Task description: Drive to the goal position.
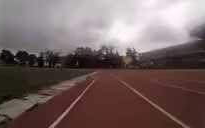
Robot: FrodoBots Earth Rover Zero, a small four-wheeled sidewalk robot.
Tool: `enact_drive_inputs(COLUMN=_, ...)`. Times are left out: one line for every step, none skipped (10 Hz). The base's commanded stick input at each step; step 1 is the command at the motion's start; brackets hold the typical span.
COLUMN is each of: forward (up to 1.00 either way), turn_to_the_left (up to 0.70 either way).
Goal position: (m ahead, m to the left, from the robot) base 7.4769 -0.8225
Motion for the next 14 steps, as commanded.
enact_drive_inputs(forward=0.70, turn_to_the_left=0.05)
enact_drive_inputs(forward=0.70, turn_to_the_left=0.03)
enact_drive_inputs(forward=0.70, turn_to_the_left=0.00)
enact_drive_inputs(forward=0.70, turn_to_the_left=0.00)
enact_drive_inputs(forward=0.70, turn_to_the_left=0.04)
enact_drive_inputs(forward=0.70, turn_to_the_left=-0.04)
enact_drive_inputs(forward=0.70, turn_to_the_left=-0.26)
enact_drive_inputs(forward=0.70, turn_to_the_left=-0.35)
enact_drive_inputs(forward=0.70, turn_to_the_left=-0.35)
enact_drive_inputs(forward=0.70, turn_to_the_left=-0.10)
enact_drive_inputs(forward=0.70, turn_to_the_left=0.03)
enact_drive_inputs(forward=0.70, turn_to_the_left=0.01)
enact_drive_inputs(forward=0.70, turn_to_the_left=0.00)
enact_drive_inputs(forward=0.70, turn_to_the_left=0.06)
